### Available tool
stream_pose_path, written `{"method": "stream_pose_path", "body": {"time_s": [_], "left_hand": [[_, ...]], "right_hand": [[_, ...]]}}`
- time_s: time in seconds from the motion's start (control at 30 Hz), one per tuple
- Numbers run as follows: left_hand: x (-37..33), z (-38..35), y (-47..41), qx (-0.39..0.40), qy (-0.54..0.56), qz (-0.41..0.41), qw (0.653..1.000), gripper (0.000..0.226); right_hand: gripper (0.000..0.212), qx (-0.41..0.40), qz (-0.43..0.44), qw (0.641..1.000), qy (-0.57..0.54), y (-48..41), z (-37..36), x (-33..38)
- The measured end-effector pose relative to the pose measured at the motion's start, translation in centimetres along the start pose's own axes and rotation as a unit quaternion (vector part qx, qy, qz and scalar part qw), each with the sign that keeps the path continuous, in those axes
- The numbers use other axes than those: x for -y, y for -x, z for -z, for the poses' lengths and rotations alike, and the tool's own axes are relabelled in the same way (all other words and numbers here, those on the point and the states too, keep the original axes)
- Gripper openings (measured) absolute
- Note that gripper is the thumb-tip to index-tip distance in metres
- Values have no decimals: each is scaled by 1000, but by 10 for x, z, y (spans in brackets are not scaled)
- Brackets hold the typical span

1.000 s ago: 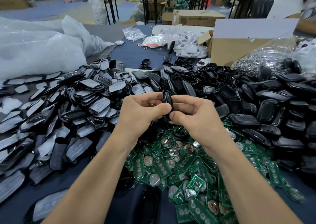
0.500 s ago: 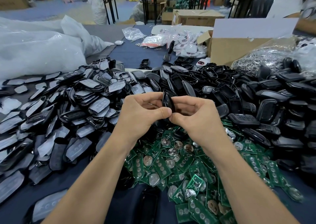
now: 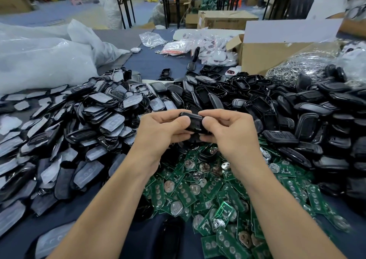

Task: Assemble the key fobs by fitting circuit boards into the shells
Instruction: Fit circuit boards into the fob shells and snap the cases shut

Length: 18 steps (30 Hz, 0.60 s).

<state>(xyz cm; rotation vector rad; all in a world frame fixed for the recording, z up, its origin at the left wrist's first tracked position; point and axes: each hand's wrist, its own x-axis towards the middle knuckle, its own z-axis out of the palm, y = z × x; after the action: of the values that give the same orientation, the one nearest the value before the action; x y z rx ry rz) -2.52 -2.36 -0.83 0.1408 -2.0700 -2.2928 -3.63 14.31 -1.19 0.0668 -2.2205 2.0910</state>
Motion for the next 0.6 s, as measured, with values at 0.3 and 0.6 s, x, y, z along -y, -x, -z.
{"method": "stream_pose_path", "body": {"time_s": [0.3, 0.6], "left_hand": [[0, -1, -1, -15, 25, -24, 999, 20], [0, 2, 1, 63, -27, -102, 992, 51]], "right_hand": [[22, 65, -70, 983, -155, -2, 6, 5], [22, 62, -113, 973, -194, -2, 4, 7]]}}
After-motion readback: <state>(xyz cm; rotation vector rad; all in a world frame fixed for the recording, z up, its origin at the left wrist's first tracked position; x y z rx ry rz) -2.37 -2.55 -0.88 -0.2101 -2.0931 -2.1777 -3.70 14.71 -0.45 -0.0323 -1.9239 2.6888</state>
